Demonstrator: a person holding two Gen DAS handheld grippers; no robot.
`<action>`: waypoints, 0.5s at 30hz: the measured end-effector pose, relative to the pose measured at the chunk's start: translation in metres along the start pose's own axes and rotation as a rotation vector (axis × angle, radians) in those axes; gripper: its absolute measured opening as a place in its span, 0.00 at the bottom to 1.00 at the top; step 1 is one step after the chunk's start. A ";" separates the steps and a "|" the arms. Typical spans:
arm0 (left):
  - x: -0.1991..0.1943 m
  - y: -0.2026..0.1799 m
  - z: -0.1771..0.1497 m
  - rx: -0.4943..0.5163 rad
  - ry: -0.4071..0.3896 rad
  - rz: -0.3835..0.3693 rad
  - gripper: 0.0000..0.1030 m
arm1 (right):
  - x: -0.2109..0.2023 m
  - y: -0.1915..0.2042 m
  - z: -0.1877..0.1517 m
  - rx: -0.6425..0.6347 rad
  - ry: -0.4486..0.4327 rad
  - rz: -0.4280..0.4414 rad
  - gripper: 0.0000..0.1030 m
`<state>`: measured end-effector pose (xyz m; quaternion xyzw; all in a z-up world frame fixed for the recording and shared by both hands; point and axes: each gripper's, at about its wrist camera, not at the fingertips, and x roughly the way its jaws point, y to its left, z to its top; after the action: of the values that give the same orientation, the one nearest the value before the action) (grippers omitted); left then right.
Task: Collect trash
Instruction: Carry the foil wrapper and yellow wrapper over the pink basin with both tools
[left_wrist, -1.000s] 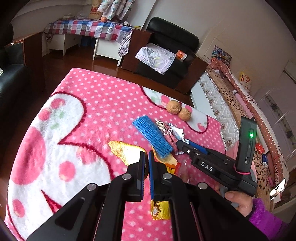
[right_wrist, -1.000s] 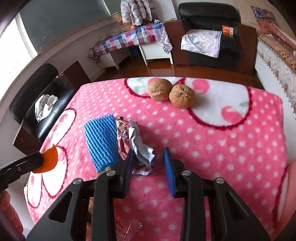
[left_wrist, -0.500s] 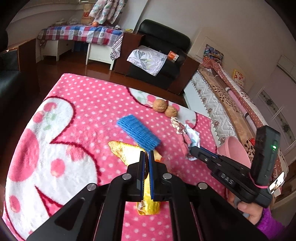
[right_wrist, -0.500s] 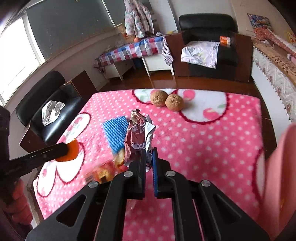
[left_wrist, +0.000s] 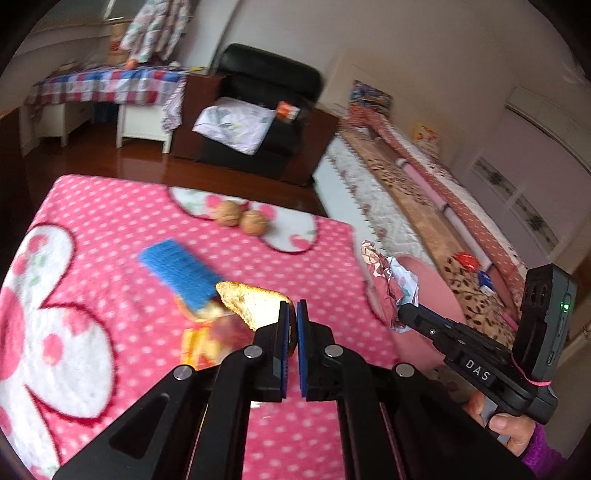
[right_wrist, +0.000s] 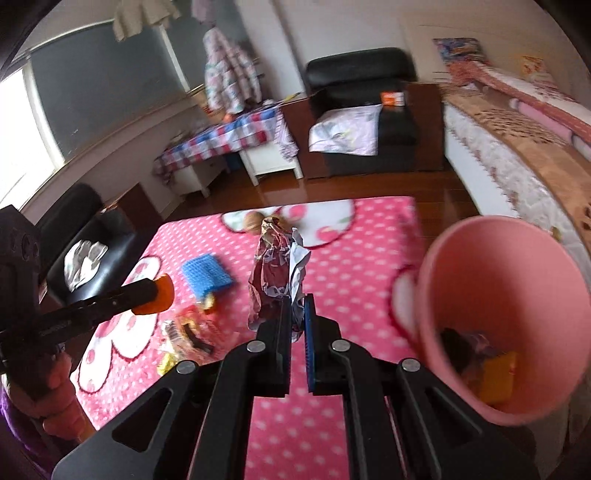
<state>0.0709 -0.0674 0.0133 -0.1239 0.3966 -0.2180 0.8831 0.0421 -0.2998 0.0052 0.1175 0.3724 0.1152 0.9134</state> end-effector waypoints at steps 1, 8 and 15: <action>0.002 -0.006 0.001 0.011 0.002 -0.014 0.03 | -0.006 -0.006 -0.001 0.014 -0.009 -0.018 0.06; 0.018 -0.057 0.005 0.096 0.008 -0.126 0.03 | -0.037 -0.042 -0.005 0.059 -0.053 -0.128 0.06; 0.042 -0.103 0.008 0.166 0.039 -0.200 0.03 | -0.054 -0.078 -0.006 0.102 -0.080 -0.188 0.06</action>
<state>0.0721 -0.1776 0.0312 -0.0850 0.3799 -0.3394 0.8563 0.0098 -0.3887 0.0133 0.1329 0.3502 0.0049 0.9272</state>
